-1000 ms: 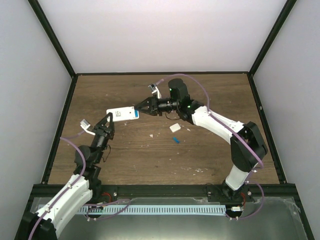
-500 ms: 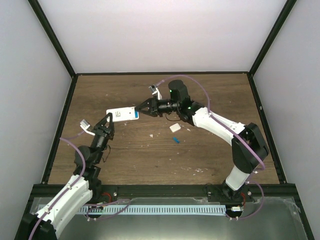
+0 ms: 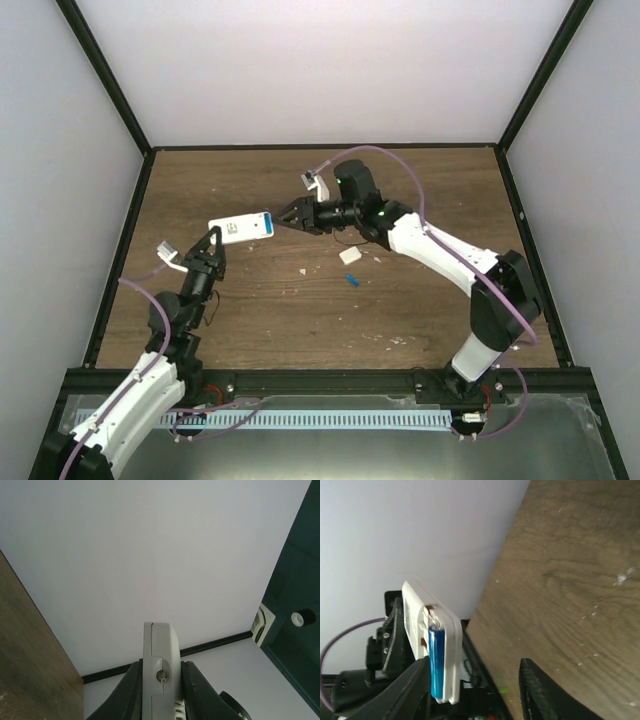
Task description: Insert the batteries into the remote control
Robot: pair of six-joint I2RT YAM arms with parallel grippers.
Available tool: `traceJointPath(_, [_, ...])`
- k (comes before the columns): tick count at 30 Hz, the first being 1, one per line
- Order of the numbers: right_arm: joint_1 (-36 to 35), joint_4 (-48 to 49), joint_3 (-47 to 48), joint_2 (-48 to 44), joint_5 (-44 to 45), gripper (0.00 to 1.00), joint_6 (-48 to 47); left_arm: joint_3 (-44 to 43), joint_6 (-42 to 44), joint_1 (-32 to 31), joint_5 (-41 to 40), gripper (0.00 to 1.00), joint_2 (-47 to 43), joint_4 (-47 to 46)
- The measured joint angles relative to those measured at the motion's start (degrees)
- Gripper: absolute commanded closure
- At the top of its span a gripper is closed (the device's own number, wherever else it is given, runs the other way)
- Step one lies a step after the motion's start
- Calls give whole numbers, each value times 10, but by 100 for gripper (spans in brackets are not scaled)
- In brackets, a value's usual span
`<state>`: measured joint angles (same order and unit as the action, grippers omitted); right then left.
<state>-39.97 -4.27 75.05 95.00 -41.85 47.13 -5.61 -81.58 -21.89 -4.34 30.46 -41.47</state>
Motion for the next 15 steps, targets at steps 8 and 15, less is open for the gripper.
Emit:
traceJointPath(8, [8, -100, 3, -77, 98, 48, -81, -4, 11, 2, -8, 100, 2, 31])
traceJointPath(15, [16, -207, -44, -105, 271, 51, -176, -21, 10, 3, -1, 100, 47, 54])
